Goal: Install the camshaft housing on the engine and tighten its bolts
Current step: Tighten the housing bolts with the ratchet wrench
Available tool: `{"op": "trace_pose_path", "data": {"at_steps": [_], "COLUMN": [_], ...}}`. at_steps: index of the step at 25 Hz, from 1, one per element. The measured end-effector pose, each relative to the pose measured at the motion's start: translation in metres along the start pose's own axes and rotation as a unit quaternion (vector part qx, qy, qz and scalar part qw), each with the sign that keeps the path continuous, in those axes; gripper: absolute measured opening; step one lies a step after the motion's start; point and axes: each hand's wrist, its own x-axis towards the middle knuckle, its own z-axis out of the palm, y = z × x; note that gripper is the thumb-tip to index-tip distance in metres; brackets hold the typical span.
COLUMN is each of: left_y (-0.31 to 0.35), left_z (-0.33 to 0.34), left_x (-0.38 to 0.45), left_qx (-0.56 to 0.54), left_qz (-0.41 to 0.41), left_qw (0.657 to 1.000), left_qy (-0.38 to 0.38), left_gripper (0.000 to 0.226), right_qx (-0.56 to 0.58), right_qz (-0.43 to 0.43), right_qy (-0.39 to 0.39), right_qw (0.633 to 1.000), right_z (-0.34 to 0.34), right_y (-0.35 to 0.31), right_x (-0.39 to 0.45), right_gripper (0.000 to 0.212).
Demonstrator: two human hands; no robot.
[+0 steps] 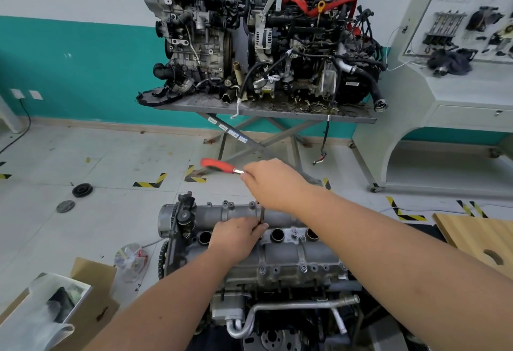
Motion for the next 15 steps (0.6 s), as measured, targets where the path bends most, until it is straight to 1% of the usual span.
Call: {"op": "trace_pose_path", "data": {"at_steps": [1, 2, 3, 4, 5, 6, 7, 8, 9, 10, 11, 12, 13, 14, 15], "left_y": [0.0, 0.0, 0.0, -0.001, -0.001, -0.001, -0.001, 0.0, 0.0, 0.001, 0.001, 0.002, 0.002, 0.003, 0.003], "left_z": [0.0, 0.0, -0.001, -0.001, -0.001, -0.001, -0.002, -0.002, -0.002, -0.002, -0.002, -0.002, -0.001, -0.001, -0.002], "left_x": [0.0, 0.001, 0.001, 0.001, 0.001, 0.0, 0.001, 0.001, 0.001, 0.001, 0.0, 0.001, 0.0, 0.001, 0.0], "left_qx": [0.0, 0.001, 0.001, -0.002, -0.008, -0.016, -0.022, -0.026, -0.026, -0.022, -0.016, -0.01, -0.012, -0.033, -0.053], "left_qz": [0.0, -0.001, -0.003, -0.004, -0.007, -0.013, -0.02, -0.024, -0.027, -0.03, -0.029, -0.025, -0.025, -0.028, -0.029], "left_qw": [1.0, 1.0, 1.0, 1.0, 1.0, 1.0, 1.0, 0.999, 0.999, 0.999, 0.999, 1.0, 1.0, 0.999, 0.998], "left_qy": [0.003, 0.006, 0.006, 0.005, 0.002, -0.001, -0.002, 0.0, 0.003, 0.003, 0.008, 0.011, 0.015, 0.017, 0.019], "left_gripper": [0.042, 0.043, 0.043, 0.043, 0.043, 0.044, 0.045, 0.045, 0.046, 0.046, 0.045, 0.042, 0.035, 0.029, 0.031], "right_qx": [0.138, 0.321, 0.501, 0.644, 0.739, 0.796, 0.829, 0.832, 0.802, 0.725, 0.6, 0.447, 0.287, 0.151, 0.048], "right_qz": [0.069, 0.138, 0.192, 0.223, 0.235, 0.231, 0.213, 0.188, 0.17, 0.161, 0.136, 0.069, -0.025, -0.117, -0.169], "right_qy": [-0.015, -0.033, -0.046, -0.034, 0.006, 0.061, 0.108, 0.14, 0.156, 0.166, 0.188, 0.244, 0.305, 0.339, 0.341], "right_qw": [0.988, 0.937, 0.842, 0.731, 0.631, 0.556, 0.505, 0.503, 0.551, 0.649, 0.766, 0.858, 0.908, 0.921, 0.924], "right_z": [-0.001, 0.0, 0.002, 0.006, 0.01, 0.018, 0.027, 0.036, 0.044, 0.05, 0.057, 0.062, 0.065, 0.064, 0.06], "right_y": [0.0, 0.0, -0.002, -0.003, -0.003, -0.001, 0.002, 0.004, 0.005, 0.006, 0.008, 0.013, 0.017, 0.02, 0.02], "right_x": [0.002, 0.002, 0.0, -0.002, -0.005, -0.007, -0.008, -0.009, -0.012, -0.016, -0.02, -0.023, -0.024, -0.022, -0.019], "right_gripper": [0.026, 0.021, 0.013, 0.008, 0.008, 0.011, 0.014, 0.014, 0.01, 0.013, 0.02, 0.022, 0.023, 0.026, 0.028]}}
